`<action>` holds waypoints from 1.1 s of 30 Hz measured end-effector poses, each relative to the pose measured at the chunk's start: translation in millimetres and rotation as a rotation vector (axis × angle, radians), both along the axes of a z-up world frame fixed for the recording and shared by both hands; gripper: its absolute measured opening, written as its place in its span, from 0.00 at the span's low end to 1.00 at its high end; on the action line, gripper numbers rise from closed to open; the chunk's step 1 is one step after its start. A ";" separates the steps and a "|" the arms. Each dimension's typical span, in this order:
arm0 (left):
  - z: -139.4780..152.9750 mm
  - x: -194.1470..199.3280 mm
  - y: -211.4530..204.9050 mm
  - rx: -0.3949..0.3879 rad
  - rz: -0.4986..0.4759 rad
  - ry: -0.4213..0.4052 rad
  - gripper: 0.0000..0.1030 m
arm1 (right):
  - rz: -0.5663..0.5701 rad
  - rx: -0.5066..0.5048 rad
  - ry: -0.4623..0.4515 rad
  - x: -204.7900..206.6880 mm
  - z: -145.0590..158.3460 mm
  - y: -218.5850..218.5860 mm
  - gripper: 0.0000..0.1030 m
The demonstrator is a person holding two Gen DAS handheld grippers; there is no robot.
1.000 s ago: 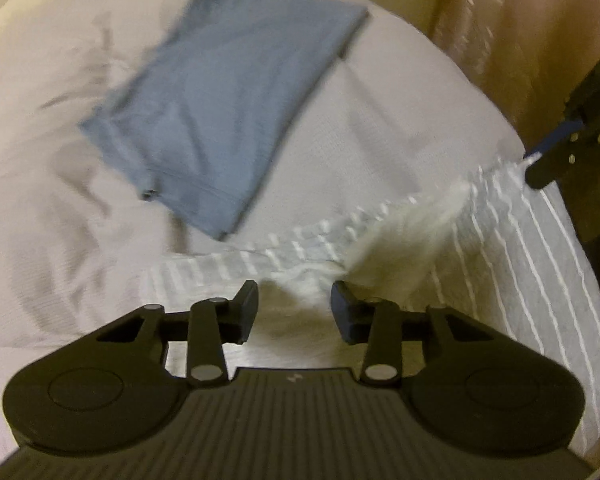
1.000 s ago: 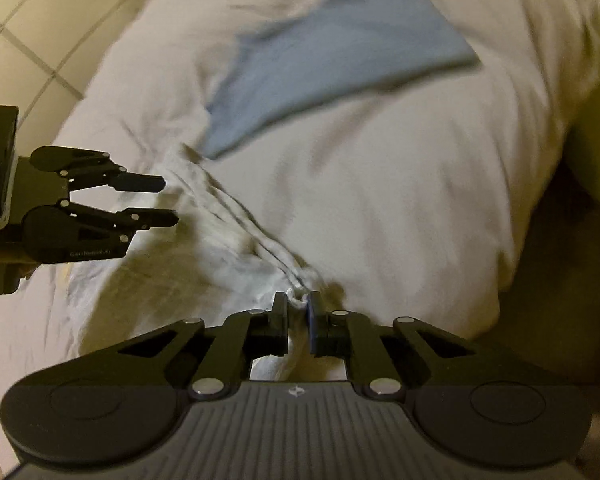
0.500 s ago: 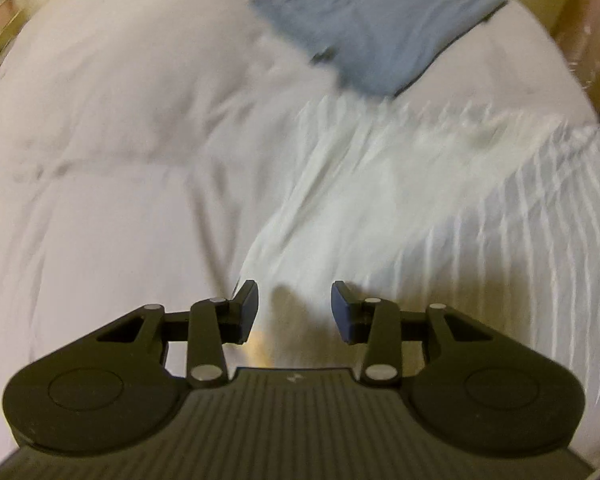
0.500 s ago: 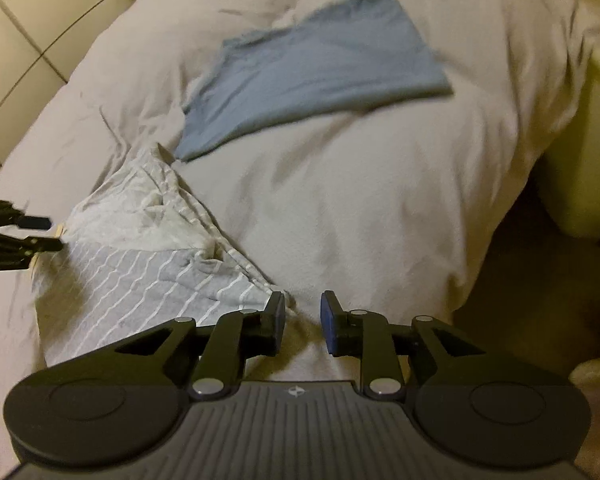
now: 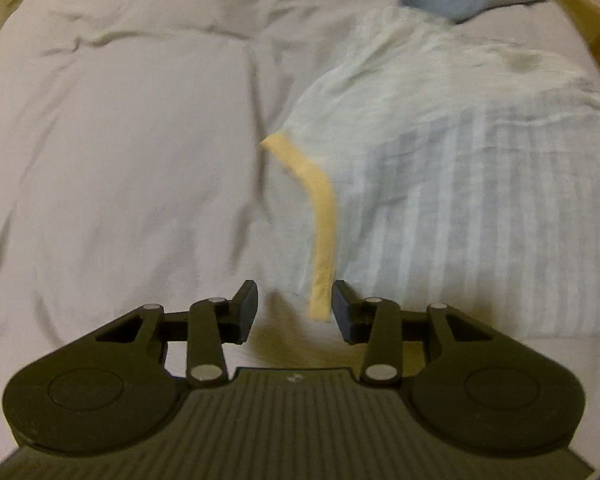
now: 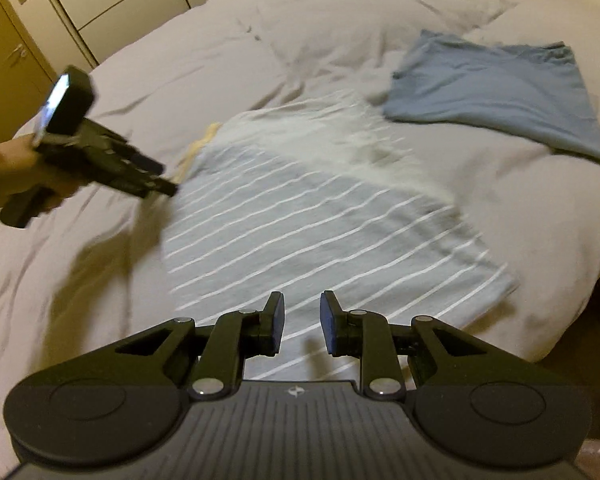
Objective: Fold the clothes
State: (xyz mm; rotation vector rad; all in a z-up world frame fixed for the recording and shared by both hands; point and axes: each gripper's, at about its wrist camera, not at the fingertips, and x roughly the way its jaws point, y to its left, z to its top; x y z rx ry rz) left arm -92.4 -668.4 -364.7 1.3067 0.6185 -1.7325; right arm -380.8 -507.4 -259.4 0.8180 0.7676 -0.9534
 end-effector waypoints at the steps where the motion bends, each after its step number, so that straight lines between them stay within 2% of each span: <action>1: -2.8 3.4 -1.7 0.001 0.010 0.017 0.42 | -0.009 0.001 0.005 8.4 0.0 6.3 0.25; 5: 13.4 7.8 15.2 -0.091 -0.059 0.022 0.42 | -0.014 -0.012 0.062 30.9 4.0 35.5 0.25; 8: 30.1 13.6 35.4 -0.176 -0.165 -0.022 0.37 | 0.002 -0.024 0.124 47.1 7.6 55.9 0.27; 11: 36.3 8.2 63.6 -0.274 -0.399 -0.090 0.37 | 0.047 -0.052 0.219 68.5 9.0 71.1 0.42; 12: 35.0 4.4 75.3 -0.319 -0.499 -0.122 0.41 | 0.073 -0.071 0.260 76.7 8.4 74.8 0.46; 14: 25.9 -5.3 96.2 -0.399 -0.686 -0.178 0.45 | 0.138 -0.105 0.346 94.6 3.3 80.3 0.47; 18: -7.9 -22.0 126.0 -0.472 -0.969 -0.262 0.44 | 0.246 -0.168 0.500 125.7 -18.6 83.0 0.42; 21: -30.1 -28.4 136.5 -0.550 -1.084 -0.315 0.44 | 0.285 -0.206 0.565 145.9 -36.7 82.4 0.42; 24: -40.6 -30.9 134.6 -0.583 -1.126 -0.349 0.43 | 0.298 -0.220 0.598 160.9 -55.6 81.1 0.37; 26: -41.4 -29.6 123.3 -0.565 -1.083 -0.360 0.38 | 0.253 -0.208 0.594 157.4 -60.8 78.7 0.33; 27: -41.3 -28.4 116.4 -0.555 -1.052 -0.373 0.29 | 0.217 -0.200 0.596 151.3 -60.7 78.6 0.30; 28: -40.3 -24.0 109.7 -0.544 -1.021 -0.382 0.24 | 0.179 -0.190 0.600 143.4 -60.2 79.0 0.26; 30: -38.2 -14.1 96.5 -0.523 -0.961 -0.398 0.24 | 0.153 -0.169 0.609 129.0 -57.4 83.6 0.24; 33: -23.1 -1.1 91.4 -0.511 -0.921 -0.391 0.24 | 0.137 -0.138 0.623 107.9 -52.1 92.4 0.25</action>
